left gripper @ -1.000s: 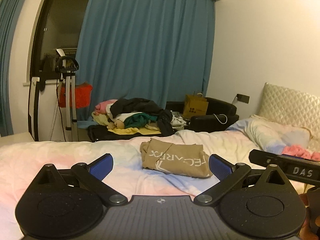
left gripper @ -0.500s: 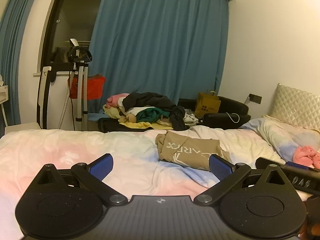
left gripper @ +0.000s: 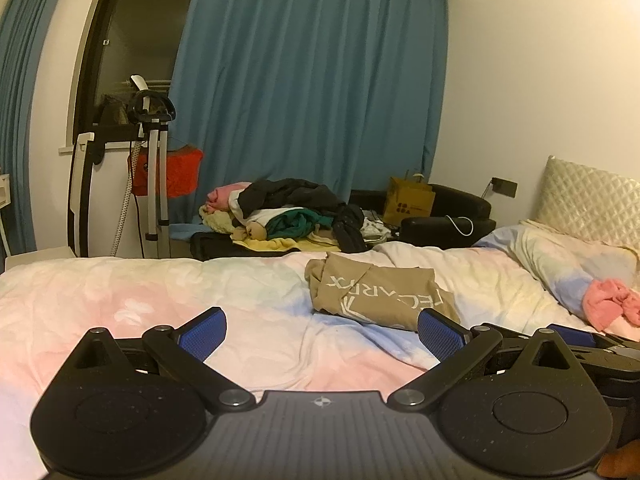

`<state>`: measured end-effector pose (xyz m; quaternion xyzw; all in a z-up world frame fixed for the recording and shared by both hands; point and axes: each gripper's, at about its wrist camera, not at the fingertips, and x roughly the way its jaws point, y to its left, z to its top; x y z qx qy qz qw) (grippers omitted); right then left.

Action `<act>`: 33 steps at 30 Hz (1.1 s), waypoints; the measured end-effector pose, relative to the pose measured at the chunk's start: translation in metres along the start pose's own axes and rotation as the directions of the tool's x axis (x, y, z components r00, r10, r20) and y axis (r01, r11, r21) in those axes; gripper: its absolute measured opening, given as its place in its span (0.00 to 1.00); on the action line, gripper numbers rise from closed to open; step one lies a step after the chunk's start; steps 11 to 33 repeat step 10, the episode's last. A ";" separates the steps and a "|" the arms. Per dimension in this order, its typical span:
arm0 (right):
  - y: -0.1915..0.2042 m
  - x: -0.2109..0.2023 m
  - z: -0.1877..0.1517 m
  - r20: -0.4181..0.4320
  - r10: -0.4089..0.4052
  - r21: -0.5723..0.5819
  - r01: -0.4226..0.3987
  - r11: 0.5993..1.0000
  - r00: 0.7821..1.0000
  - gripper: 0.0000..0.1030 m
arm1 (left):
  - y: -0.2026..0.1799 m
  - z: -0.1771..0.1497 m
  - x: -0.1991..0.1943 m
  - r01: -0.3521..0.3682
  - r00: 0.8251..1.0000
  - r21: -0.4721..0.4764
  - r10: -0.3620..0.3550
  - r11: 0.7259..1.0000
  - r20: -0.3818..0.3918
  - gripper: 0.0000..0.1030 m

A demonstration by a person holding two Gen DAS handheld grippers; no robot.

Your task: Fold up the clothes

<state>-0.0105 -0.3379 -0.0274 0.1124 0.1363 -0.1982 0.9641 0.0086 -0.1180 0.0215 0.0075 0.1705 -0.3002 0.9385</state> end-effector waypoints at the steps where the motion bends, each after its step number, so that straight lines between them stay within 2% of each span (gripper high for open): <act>1: 0.000 -0.001 0.000 0.001 0.000 0.002 0.000 1.000 1.000 0.95 | 0.000 0.000 0.000 -0.001 1.000 0.002 0.001 1.000 0.000 1.00; 33: 0.002 -0.002 0.000 0.004 -0.005 -0.005 0.005 1.000 1.000 0.95 | 0.000 -0.001 -0.003 -0.006 1.000 0.000 0.006 1.000 0.002 1.00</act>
